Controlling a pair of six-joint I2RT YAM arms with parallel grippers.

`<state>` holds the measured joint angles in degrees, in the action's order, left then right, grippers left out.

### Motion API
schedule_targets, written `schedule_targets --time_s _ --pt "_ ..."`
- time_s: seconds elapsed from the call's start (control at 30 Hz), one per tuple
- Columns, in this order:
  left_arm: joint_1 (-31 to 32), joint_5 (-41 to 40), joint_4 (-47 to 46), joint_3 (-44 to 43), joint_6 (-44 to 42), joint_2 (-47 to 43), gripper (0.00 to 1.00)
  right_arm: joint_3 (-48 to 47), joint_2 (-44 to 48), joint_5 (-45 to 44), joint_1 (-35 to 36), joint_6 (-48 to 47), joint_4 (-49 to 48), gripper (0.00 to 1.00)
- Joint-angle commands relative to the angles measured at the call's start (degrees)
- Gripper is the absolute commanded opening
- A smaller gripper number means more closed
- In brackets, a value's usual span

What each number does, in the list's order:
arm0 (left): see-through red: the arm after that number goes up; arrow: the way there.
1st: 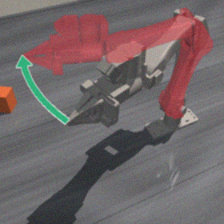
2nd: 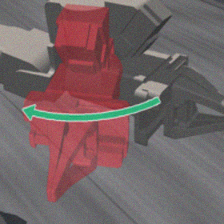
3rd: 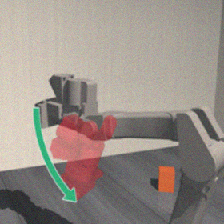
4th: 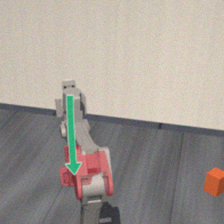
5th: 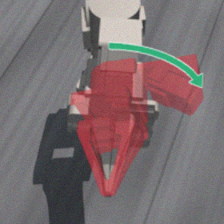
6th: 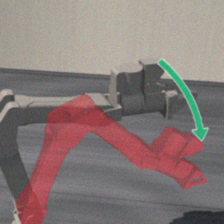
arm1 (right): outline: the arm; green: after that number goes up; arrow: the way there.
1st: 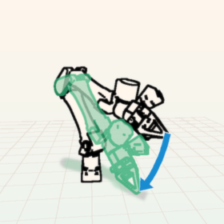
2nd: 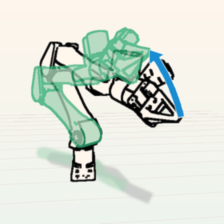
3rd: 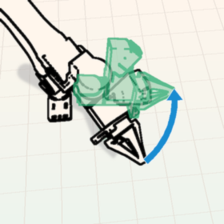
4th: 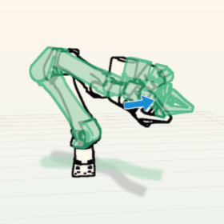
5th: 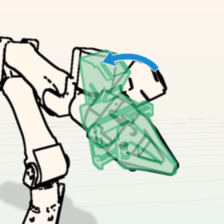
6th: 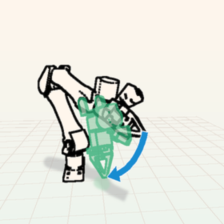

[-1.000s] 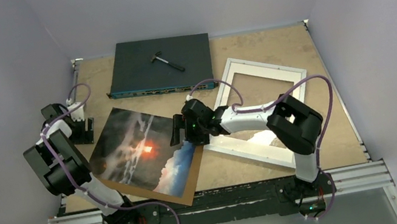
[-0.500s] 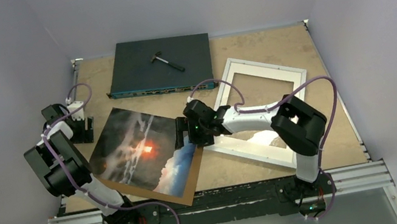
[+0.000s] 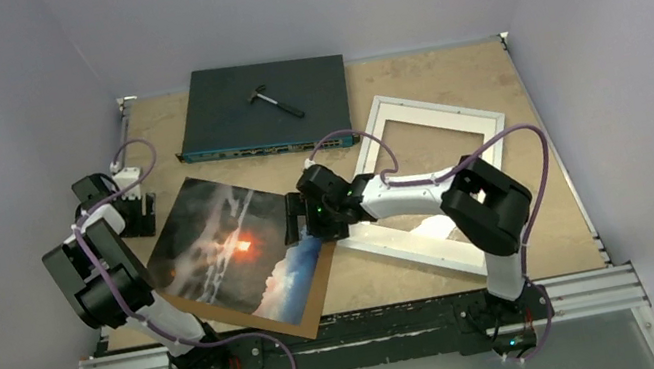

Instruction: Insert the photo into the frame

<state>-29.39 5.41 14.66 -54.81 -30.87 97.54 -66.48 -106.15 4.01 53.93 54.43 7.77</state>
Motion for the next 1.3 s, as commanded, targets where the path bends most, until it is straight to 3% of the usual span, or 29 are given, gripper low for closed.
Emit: schedule_targets --time_s 0.0,0.37,0.83,0.93,1.1,1.27 --pt "1.04 -1.88 2.57 5.25 -1.14 4.26 0.72 -0.98 -3.15 -3.01 0.37 2.79 -0.11 0.99" --pt "2.01 -2.07 3.21 6.49 -2.27 4.77 0.70 3.96 -5.28 -0.70 0.30 13.00 -17.04 0.99" --pt "2.49 -2.11 3.80 6.79 -3.14 5.25 0.69 5.10 -8.17 3.16 0.25 17.22 -28.63 0.99" --pt "2.46 -2.38 3.90 6.81 -3.21 5.10 0.69 2.97 -9.55 2.22 0.30 15.77 -26.88 0.99" --pt "2.25 -3.11 4.07 6.41 -4.10 4.65 0.69 -3.26 -5.34 -2.73 0.45 6.58 -12.15 0.99" --pt "1.96 -3.41 4.35 5.16 -3.78 5.48 0.68 -3.14 0.47 -4.37 0.43 0.29 -1.50 0.99"
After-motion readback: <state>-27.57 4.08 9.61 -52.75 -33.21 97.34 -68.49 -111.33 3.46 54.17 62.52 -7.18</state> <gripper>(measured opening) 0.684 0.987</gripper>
